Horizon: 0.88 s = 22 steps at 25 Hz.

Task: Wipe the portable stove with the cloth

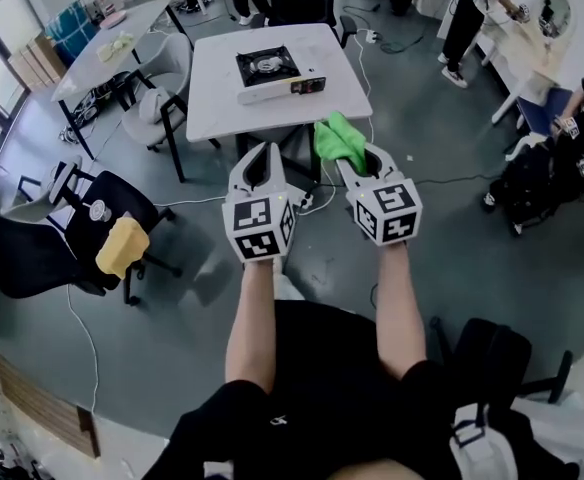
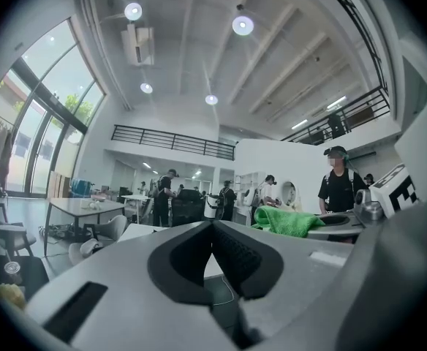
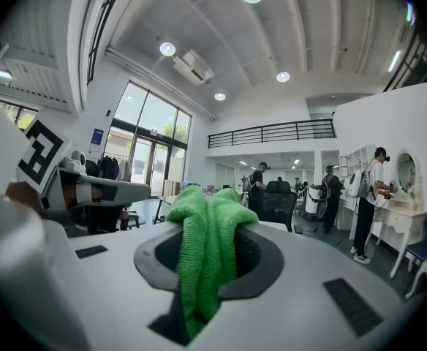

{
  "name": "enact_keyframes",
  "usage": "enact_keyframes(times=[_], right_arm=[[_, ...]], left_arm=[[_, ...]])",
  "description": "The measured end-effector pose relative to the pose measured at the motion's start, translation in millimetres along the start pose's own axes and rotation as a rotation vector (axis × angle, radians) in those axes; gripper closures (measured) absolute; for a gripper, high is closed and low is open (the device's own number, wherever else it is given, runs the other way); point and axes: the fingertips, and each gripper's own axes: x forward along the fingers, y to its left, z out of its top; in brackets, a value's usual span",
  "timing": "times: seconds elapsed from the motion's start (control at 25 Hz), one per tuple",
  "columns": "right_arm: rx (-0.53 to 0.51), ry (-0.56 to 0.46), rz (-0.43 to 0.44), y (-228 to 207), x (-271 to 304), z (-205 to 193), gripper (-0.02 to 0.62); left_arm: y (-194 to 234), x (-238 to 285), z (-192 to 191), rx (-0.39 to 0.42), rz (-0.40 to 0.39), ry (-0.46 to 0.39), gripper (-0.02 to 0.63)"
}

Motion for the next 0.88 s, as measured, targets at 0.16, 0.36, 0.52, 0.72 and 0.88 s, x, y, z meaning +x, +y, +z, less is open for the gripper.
enact_keyframes(times=[0.16, 0.36, 0.52, 0.72, 0.88], right_arm=[[-0.014, -0.007, -0.009, -14, 20, 3, 0.531], [-0.051, 0.008, -0.026, -30, 61, 5, 0.531], [-0.026, 0.044, -0.032, -42, 99, -1, 0.531], [-0.023, 0.072, 0.014, -46, 164, -23, 0.531], [0.029, 0.128, 0.042, -52, 213, -50, 0.531]], left_arm=[[21, 20, 6, 0.029, 0.032, -0.017, 0.611], [46, 59, 13, 0.024, 0.036, -0.029, 0.611], [58, 98, 8, 0.026, 0.01, -0.007, 0.611], [92, 153, -18, 0.0, -0.001, 0.061, 0.611], [116, 201, -48, -0.01, -0.009, 0.143, 0.611]])
